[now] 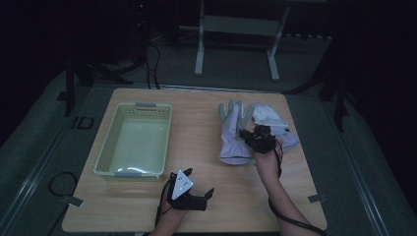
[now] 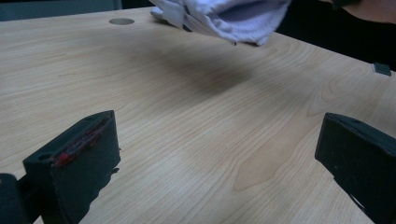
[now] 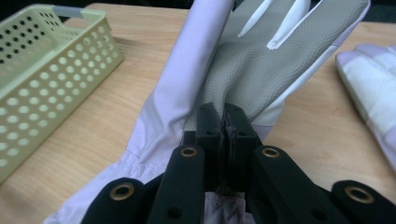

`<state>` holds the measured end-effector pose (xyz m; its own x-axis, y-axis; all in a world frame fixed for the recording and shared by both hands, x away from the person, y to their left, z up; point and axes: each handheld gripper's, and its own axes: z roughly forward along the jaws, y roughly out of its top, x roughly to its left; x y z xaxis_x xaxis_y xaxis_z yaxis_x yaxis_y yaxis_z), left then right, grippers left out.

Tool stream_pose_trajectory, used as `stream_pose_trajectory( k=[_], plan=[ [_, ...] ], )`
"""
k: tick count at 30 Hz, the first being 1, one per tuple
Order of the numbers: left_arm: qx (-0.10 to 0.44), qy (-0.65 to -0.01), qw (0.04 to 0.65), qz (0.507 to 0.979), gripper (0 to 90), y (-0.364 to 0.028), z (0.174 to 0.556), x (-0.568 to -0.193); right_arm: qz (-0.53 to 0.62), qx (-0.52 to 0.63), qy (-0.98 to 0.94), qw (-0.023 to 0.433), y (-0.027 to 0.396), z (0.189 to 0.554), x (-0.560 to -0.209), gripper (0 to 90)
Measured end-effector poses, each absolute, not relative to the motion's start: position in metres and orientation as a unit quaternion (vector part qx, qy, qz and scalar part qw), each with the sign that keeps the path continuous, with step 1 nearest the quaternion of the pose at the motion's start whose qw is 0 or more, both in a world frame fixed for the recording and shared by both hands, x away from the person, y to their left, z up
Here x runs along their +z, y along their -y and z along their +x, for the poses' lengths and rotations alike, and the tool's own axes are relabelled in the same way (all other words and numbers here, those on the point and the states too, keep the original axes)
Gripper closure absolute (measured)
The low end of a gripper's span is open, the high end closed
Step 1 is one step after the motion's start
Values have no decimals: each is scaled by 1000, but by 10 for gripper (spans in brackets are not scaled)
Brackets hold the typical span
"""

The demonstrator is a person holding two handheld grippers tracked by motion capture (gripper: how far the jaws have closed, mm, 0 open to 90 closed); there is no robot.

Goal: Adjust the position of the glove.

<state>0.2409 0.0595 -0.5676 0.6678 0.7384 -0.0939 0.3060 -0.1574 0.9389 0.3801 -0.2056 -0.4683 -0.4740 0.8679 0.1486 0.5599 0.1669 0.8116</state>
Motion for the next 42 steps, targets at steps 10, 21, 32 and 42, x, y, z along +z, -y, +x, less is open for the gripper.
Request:
stream_pose_trajectory(
  k=[10,21,32,42],
  plan=[
    [199,-355,543,735,0,-60,241,-568,485,425,-747,163,207,357,-496,861],
    [199,-351,544,736,0,-60,240,-568,484,390,-767,157,196,366,-527,855],
    [202,-349,543,737,0,-59,240,-568,458,357,-792,190,194,371,-550,639],
    [201,-348,542,738,0,-59,240,-567,441,381,-796,166,208,375,-528,524]
  ],
)
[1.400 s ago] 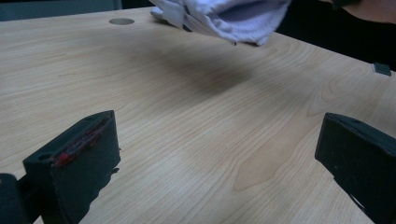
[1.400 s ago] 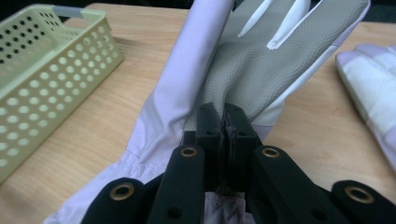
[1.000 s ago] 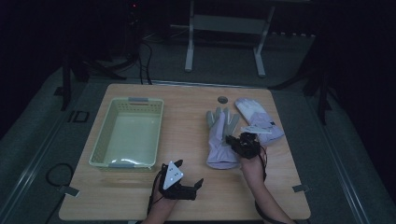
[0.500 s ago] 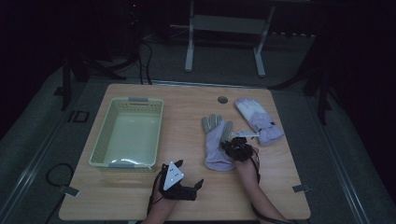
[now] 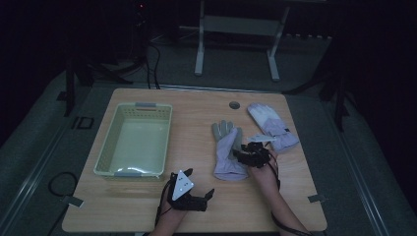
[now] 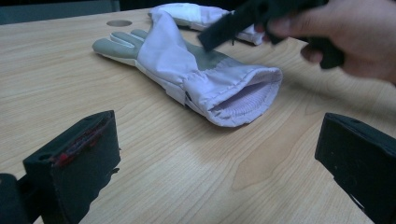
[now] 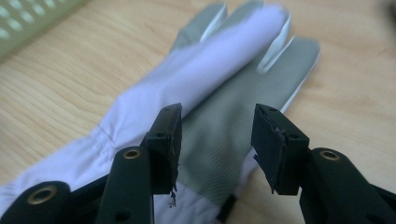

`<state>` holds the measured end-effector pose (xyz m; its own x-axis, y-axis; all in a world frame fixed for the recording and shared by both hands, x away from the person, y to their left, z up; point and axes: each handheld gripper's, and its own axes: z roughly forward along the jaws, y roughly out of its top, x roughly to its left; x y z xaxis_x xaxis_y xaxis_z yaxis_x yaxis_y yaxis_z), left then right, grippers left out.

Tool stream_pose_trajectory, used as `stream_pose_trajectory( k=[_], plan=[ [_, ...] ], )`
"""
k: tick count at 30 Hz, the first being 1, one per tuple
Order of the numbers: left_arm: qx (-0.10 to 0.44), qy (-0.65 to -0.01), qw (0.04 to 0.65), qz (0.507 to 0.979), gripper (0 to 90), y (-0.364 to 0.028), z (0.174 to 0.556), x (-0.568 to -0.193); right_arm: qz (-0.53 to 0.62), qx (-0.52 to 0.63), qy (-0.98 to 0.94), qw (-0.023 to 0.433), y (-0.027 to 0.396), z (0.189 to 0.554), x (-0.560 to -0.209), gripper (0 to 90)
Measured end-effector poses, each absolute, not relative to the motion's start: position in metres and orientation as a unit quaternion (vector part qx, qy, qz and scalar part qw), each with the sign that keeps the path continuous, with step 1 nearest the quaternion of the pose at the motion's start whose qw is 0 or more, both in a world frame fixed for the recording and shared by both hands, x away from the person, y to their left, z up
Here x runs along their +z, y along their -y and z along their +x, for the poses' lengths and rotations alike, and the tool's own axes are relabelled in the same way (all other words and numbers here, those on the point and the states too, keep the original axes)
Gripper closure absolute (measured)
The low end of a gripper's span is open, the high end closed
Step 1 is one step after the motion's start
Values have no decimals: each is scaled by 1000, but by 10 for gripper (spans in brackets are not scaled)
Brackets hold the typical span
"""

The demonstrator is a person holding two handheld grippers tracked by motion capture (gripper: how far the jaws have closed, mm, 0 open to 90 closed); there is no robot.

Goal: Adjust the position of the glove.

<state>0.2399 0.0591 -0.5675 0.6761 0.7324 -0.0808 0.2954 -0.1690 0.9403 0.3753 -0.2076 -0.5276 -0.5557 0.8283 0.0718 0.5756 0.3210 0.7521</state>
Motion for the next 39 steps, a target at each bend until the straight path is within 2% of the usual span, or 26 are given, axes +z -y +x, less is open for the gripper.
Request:
stream_pose_trajectory(
  k=[3,6,12,19,24,31,36,39],
  plan=[
    [202,-349,542,737,0,-59,240,-568,430,388,-798,168,214,378,-519,501],
    [203,-348,542,737,0,-59,240,-568,414,388,-798,205,229,381,-503,502],
    [203,-349,542,737,0,-59,240,-568,422,374,-792,234,262,397,-488,525],
    [202,-349,542,737,0,-59,240,-568,460,347,-781,238,301,414,-486,544],
    [202,-350,542,737,0,-59,240,-568,477,335,-775,244,327,430,-478,517],
    [201,-350,542,737,0,-59,240,-568,500,328,-766,235,341,451,-478,488],
    [200,-350,543,736,0,-59,240,-568,504,307,-766,253,340,473,-477,469],
    [200,-350,543,736,0,-59,240,-568,510,304,-766,248,339,480,-479,469]
  ],
)
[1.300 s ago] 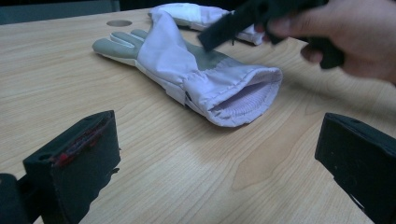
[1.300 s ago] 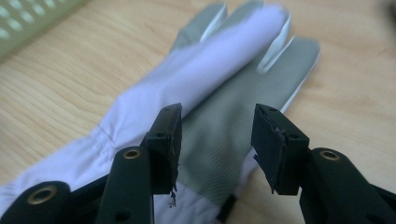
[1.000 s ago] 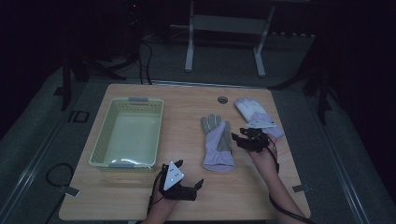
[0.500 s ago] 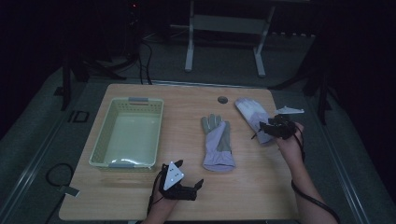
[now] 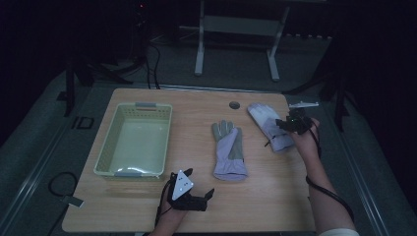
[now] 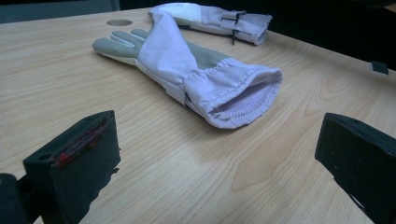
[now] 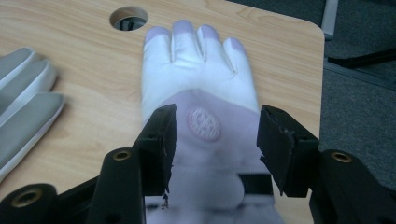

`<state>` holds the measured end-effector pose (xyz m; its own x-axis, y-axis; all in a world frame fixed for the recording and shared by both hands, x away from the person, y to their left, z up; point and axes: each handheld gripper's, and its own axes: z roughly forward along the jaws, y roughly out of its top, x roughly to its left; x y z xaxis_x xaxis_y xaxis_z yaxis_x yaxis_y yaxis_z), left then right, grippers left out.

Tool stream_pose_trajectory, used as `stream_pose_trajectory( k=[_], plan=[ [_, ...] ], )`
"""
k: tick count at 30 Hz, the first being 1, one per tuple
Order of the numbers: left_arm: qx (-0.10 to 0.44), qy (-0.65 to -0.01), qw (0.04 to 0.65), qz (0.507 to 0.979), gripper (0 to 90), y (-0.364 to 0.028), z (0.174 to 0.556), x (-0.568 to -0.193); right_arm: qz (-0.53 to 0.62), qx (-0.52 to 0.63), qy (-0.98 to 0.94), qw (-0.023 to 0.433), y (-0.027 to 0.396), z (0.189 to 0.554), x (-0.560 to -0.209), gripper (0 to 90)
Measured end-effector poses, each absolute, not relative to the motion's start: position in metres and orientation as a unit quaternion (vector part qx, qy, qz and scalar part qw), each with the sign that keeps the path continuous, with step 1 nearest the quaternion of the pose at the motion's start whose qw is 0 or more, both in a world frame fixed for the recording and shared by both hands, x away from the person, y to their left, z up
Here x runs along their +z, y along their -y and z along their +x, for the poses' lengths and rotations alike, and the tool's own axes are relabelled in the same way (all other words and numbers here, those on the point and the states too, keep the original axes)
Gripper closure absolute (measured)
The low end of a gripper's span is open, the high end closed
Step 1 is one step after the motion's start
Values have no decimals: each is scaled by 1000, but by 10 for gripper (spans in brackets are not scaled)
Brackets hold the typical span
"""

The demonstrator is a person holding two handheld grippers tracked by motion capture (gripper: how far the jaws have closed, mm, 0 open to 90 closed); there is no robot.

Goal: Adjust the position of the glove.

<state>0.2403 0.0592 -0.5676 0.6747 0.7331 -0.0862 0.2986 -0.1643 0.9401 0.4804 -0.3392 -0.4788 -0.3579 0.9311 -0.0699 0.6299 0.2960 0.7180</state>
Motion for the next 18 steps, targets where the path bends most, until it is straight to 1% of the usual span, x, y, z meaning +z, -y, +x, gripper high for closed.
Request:
stream_pose_trajectory(
  k=[8,11,12,16,17,18],
  plan=[
    [200,-350,543,737,0,-59,240,-568,493,299,-785,229,333,503,-483,455],
    [200,-349,544,736,0,-59,240,-568,498,290,-787,223,334,511,-489,445],
    [200,-349,544,736,0,-59,240,-568,499,300,-786,208,335,514,-494,441],
    [200,-350,544,736,0,-59,240,-568,507,286,-787,204,336,520,-506,440],
    [199,-350,544,736,0,-59,240,-568,516,289,-785,185,338,522,-513,421],
    [199,-350,544,736,0,-59,240,-568,516,289,-785,185,338,522,-513,421]
  ],
)
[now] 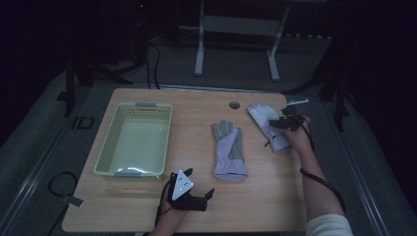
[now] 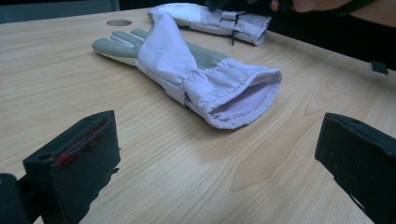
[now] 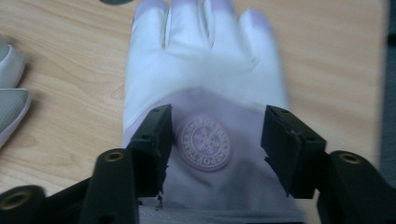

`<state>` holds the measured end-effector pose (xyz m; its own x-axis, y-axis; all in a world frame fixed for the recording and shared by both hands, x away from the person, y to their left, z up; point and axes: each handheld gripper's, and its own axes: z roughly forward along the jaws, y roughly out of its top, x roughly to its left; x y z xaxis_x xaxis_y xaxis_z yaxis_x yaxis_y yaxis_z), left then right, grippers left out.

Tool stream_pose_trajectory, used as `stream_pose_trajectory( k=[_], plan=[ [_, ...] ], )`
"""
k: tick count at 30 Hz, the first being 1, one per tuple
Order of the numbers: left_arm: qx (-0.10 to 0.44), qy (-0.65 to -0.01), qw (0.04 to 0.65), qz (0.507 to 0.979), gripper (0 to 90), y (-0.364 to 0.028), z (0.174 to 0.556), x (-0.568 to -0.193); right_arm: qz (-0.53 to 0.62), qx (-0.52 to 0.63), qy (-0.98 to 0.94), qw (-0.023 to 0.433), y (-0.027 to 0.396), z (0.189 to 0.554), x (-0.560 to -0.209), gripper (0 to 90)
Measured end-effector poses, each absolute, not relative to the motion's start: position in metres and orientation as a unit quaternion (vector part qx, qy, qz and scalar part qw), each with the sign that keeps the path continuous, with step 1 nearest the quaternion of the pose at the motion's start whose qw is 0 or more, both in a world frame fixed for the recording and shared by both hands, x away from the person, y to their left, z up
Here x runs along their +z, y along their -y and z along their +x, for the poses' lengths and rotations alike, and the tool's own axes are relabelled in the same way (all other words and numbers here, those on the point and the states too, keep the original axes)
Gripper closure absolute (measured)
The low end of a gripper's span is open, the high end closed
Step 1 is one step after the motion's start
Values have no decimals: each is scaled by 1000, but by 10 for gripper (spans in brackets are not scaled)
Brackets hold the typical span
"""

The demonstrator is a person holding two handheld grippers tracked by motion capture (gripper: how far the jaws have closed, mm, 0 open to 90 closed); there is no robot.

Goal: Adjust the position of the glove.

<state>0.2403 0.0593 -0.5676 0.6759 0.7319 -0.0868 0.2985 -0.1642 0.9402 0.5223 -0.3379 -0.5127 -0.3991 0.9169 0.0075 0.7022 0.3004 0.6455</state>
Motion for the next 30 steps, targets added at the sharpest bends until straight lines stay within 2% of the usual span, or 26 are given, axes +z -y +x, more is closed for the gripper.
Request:
stream_pose_trajectory(
  k=[4,5,7,8,9,15,17,19,20,21,25,30],
  plan=[
    [200,-350,543,736,0,-59,240,-568,520,274,-793,162,337,525,-529,420],
    [201,-350,544,736,0,-59,240,-568,518,275,-794,162,337,525,-530,447],
    [201,-349,543,737,0,-59,240,-568,514,283,-795,154,336,522,-530,556],
    [201,-349,543,737,0,-59,240,-568,514,283,-795,154,336,522,-530,556],
    [200,-349,544,736,0,-59,240,-568,510,281,-798,157,335,521,-529,604],
    [200,-350,544,736,0,-59,240,-568,516,281,-794,157,333,520,-529,645],
    [200,-350,543,736,0,-59,240,-568,526,276,-788,161,330,518,-528,713],
    [201,-350,543,737,0,-59,240,-568,531,264,-786,174,325,516,-526,739],
    [201,-350,543,736,0,-59,240,-568,531,264,-786,174,325,516,-526,739],
    [200,-351,543,736,0,-59,240,-568,536,250,-783,194,320,513,-522,758],
    [200,-350,543,736,0,-59,240,-568,539,242,-780,204,315,508,-517,776],
    [201,-351,543,736,0,-59,240,-568,553,273,-759,210,318,492,-494,783]
  ],
)
